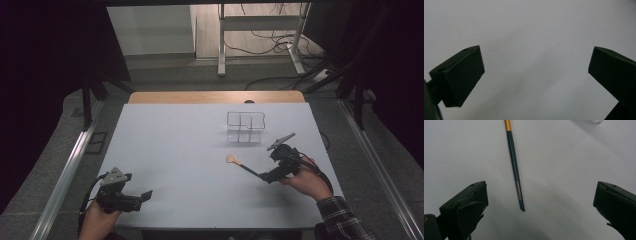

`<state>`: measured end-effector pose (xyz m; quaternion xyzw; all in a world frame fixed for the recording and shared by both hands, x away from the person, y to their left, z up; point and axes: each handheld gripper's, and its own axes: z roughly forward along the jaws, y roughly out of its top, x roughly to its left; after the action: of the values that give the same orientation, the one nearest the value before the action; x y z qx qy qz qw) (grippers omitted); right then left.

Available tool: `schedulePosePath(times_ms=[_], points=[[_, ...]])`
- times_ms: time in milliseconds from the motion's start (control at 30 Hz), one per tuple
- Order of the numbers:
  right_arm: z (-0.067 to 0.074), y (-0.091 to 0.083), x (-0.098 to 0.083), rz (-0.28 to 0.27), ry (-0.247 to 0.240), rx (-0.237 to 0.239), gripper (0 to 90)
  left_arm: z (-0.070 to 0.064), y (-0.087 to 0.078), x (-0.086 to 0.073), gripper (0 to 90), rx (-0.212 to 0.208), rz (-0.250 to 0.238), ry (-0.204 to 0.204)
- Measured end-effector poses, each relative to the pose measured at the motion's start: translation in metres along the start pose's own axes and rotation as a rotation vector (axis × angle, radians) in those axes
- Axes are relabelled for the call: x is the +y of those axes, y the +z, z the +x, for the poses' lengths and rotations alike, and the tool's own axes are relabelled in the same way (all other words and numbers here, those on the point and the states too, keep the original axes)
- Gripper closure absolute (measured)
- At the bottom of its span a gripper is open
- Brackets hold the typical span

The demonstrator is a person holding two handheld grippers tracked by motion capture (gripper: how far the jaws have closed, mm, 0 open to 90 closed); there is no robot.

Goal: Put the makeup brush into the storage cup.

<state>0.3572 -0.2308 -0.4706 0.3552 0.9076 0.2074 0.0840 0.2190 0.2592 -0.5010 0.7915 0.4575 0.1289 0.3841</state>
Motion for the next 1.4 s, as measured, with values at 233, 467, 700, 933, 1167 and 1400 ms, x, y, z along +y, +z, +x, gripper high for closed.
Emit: schedulePosePath(times_ms=[233,467,700,933,1167,1400], points=[[0.004,0.007,0.011,0.013,-0.015,0.01,0.3,0.0,0.0,0.0,0.9,-0.002,0.001,0.004],[0.007,0.014,0.022,0.018,-0.025,0.021,1.9,0.0,0.0,0.0,0.8,-0.003,0.001,0.005],[0.008,0.019,0.03,0.019,-0.027,0.027,4.0,0.0,0.0,0.0,0.8,-0.004,0.002,0.006],[0.009,0.025,0.037,0.029,-0.044,0.043,7.8,0.0,0.0,0.0,0.8,-0.003,0.003,0.007],[0.013,0.031,0.045,0.039,-0.06,0.052,12.3,0.0,0.001,0.0,0.8,-0.003,0.009,0.003],[0.018,0.037,0.053,0.05,-0.078,0.069,17.6,0.0,0.001,0.0,0.8,-0.003,0.01,0.002]])
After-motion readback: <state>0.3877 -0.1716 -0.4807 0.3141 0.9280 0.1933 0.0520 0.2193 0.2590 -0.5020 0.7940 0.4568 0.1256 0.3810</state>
